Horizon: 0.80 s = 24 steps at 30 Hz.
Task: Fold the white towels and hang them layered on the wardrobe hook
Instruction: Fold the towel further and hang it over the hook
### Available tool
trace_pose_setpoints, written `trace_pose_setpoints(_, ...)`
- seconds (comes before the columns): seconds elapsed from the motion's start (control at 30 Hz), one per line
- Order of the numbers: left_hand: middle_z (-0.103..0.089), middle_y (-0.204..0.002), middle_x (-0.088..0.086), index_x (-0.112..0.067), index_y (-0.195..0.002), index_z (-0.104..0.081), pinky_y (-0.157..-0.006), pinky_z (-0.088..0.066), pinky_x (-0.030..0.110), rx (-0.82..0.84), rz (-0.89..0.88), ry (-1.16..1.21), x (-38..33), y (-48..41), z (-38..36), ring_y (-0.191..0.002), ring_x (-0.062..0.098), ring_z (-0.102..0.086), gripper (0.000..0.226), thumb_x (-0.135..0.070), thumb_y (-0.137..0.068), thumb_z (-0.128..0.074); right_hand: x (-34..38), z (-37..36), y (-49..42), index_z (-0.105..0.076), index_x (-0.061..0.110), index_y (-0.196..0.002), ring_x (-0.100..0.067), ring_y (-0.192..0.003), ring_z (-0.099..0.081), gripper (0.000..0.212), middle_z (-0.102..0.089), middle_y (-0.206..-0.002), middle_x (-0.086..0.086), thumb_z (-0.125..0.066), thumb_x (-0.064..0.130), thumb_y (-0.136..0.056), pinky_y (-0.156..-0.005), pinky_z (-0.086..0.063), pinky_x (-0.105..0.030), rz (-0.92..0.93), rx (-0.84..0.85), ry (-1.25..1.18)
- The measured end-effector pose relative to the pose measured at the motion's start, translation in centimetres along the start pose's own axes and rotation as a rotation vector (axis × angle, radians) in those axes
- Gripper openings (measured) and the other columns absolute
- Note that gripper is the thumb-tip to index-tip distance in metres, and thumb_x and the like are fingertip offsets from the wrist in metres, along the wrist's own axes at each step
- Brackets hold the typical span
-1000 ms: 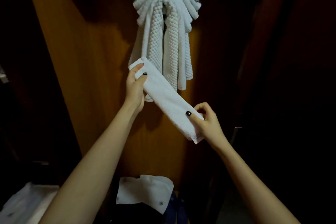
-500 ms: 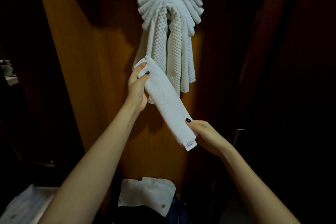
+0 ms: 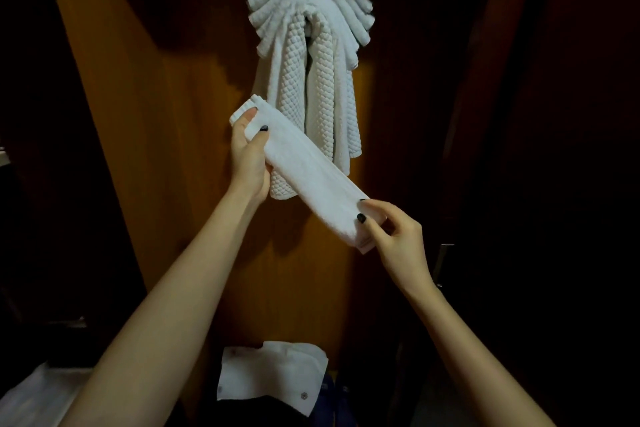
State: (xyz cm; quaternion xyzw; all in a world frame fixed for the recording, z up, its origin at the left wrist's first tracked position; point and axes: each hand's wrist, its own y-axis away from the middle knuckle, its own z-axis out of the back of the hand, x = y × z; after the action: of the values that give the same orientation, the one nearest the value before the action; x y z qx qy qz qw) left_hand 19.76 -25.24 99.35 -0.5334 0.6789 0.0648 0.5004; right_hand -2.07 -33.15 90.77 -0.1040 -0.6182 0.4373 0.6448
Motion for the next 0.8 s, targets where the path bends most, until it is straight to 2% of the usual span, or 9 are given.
trace_pose_setpoints(0.07, -0.059, -0.127, 0.008, -0.016, -0.136, -0.046, -0.079, -0.055, 0.024, 0.024, -0.009, -0.025, 0.7, 0.1, -0.1, -0.109, 0.014, -0.064, 0.045, 0.002, -0.095, -0.047, -0.2, 0.0, -0.2, -0.065, 0.023, -0.106, 0.004, -0.069, -0.065, 0.022, -0.066, -0.095, 0.009, -0.071, 0.012, -0.088, -0.063, -0.048, -0.012, -0.037, 0.005, 0.083)
trace_pose_setpoints(0.17, -0.057, -0.13, 0.008, -0.014, -0.138, -0.045, -0.077, -0.054, 0.021, 0.032, -0.005, -0.037, 1.6, 0.1, -0.1, -0.106, 0.011, -0.065, 0.046, 0.002, -0.095, -0.046, -0.2, 0.0, -0.3, -0.055, 0.024, -0.1, -0.013, -0.047, -0.06, 0.025, -0.061, -0.094, 0.002, -0.072, 0.012, -0.086, -0.045, -0.05, -0.026, -0.15, 0.008, 0.056)
trace_pose_setpoints(0.27, -0.055, -0.128, 0.003, -0.018, -0.138, -0.043, -0.075, -0.053, 0.018, 0.014, -0.006, -0.111, 2.1, -0.1, 0.4, -0.108, 0.01, -0.061, 0.046, 0.0, -0.097, -0.047, -0.2, 0.5, -0.3, -0.051, 0.024, -0.095, -0.022, -0.049, -0.062, 0.026, -0.06, -0.091, -0.004, -0.072, 0.011, -0.086, -0.041, -0.052, -0.031, -0.209, 0.005, 0.045)
trace_pose_setpoints(0.33, -0.053, -0.13, 0.003, -0.019, -0.14, -0.042, -0.074, -0.052, 0.016, 0.002, -0.025, -0.225, 2.4, -0.2, 0.9, -0.109, 0.01, -0.057, 0.046, -0.002, -0.097, -0.047, -0.1, 0.9, -0.4, -0.051, 0.02, -0.09, -0.021, -0.048, -0.064, 0.022, -0.063, -0.081, -0.009, -0.071, 0.012, -0.086, -0.042, -0.054, -0.035, -0.211, 0.022, 0.04)
trace_pose_setpoints(0.47, -0.046, -0.136, 0.002, -0.019, -0.144, -0.037, -0.072, -0.047, 0.006, 0.022, -0.057, -0.457, 3.6, 0.3, 2.0, -0.113, 0.01, -0.05, 0.046, -0.011, -0.1, -0.047, 0.4, 1.6, -0.6, -0.054, 0.015, -0.08, -0.009, -0.047, -0.063, 0.017, -0.062, -0.064, -0.002, -0.066, 0.013, -0.091, -0.044, -0.049, -0.024, -0.118, 0.017, 0.164)
trace_pose_setpoints(0.6, -0.04, -0.147, 0.009, -0.018, -0.144, -0.035, -0.082, -0.043, 0.017, 0.023, -0.015, -0.576, 5.1, 0.9, 2.8, -0.123, 0.017, -0.046, 0.042, -0.017, -0.103, -0.045, 0.9, 2.3, -1.1, -0.05, 0.017, -0.079, -0.027, -0.054, -0.06, 0.018, -0.058, -0.064, -0.007, -0.06, 0.015, -0.093, -0.049, -0.047, -0.044, -0.063, 0.0, 0.25)
trace_pose_setpoints(0.67, -0.039, -0.148, 0.011, -0.016, -0.144, -0.034, -0.076, -0.043, 0.009, 0.029, -0.013, -0.616, 5.6, 1.2, 2.9, -0.123, 0.018, -0.045, 0.042, -0.02, -0.104, -0.043, 1.1, 2.2, -1.1, -0.047, 0.015, -0.077, -0.027, -0.053, -0.058, 0.019, -0.055, -0.062, -0.009, -0.057, 0.011, -0.092, -0.048, -0.044, -0.041, -0.045, -0.031, 0.247)
trace_pose_setpoints(0.73, -0.037, -0.147, 0.011, -0.015, -0.145, -0.032, -0.064, -0.043, 0.0, 0.039, -0.025, -0.604, 5.8, 1.3, 2.9, -0.118, 0.015, -0.043, 0.042, -0.02, -0.104, -0.042, 1.1, 2.2, -1.3, -0.047, 0.015, -0.077, -0.012, -0.049, -0.051, 0.018, -0.052, -0.059, 0.0, -0.058, 0.007, -0.09, -0.045, -0.04, -0.031, -0.064, -0.062, 0.218)
trace_pose_setpoints(0.8, -0.039, -0.145, 0.01, -0.017, -0.145, -0.032, -0.066, -0.045, 0.003, 0.032, -0.019, -0.538, 5.7, 1.1, 2.7, -0.119, 0.015, -0.045, 0.042, -0.02, -0.104, -0.042, 0.6, 2.7, -1.5, -0.056, 0.013, -0.089, -0.005, -0.047, -0.05, 0.011, -0.052, -0.056, 0.005, -0.063, 0.005, -0.088, -0.044, -0.041, -0.022, -0.226, 0.048, 0.063)
